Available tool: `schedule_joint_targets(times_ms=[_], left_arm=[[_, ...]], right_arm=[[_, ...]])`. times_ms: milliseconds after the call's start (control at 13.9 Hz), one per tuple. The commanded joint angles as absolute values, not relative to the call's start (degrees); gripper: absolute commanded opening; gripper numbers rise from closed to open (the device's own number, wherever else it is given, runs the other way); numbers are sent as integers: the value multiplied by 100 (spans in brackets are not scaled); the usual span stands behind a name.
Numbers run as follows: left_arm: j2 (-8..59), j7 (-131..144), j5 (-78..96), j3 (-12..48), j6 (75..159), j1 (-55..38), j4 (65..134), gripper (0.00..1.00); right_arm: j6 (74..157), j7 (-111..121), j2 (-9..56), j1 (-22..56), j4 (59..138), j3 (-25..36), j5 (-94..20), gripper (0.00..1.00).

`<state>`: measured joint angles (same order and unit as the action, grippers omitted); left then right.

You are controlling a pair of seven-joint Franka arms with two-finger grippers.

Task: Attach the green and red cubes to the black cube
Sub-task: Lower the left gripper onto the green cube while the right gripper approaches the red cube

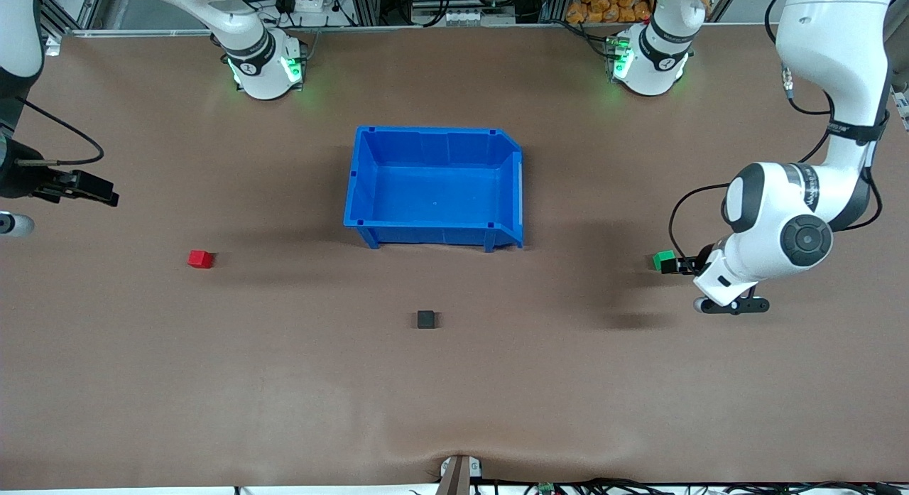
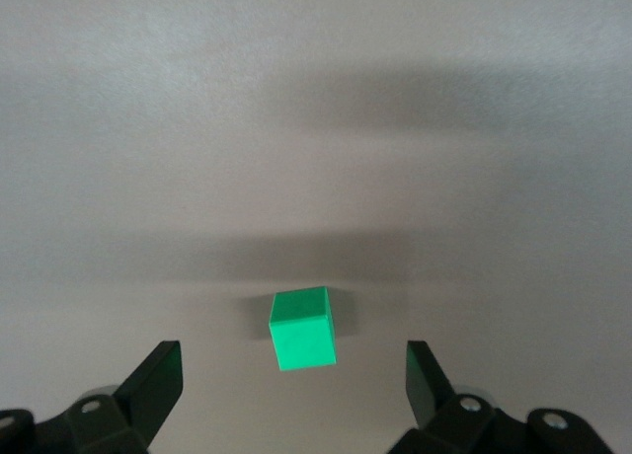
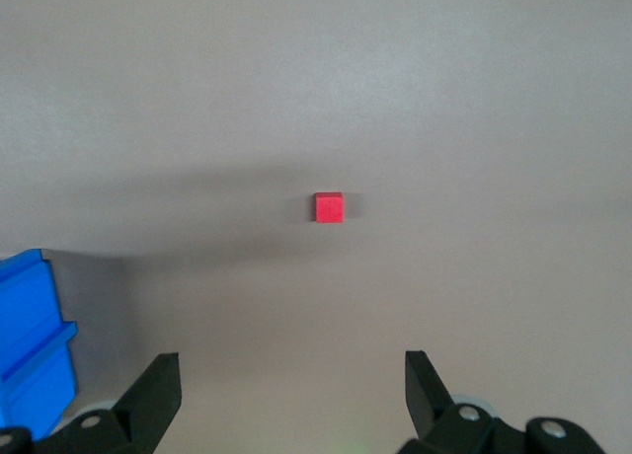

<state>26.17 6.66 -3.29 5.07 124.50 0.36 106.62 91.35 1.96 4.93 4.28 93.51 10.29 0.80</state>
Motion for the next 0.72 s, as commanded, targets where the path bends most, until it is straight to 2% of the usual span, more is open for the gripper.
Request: schedule_joint_targets(times_ms=[0, 216, 432, 648], left_arm=[[2777, 694, -431, 519, 12603, 61, 10705, 100], [2944, 703, -431, 519, 12718, 70, 10714, 100], [3058, 773, -422, 519, 12735, 70, 10714, 90], [3164, 782, -422, 519, 12753, 79, 10714, 85]], right_arm=[[9272, 264, 562, 387, 9483, 1020, 97, 100], [9351, 255, 650, 343, 9510, 1020, 97, 100], [9684, 255, 677, 343, 9737, 1011, 88, 100], [10107, 246, 685, 352, 10045, 1011, 88, 100]])
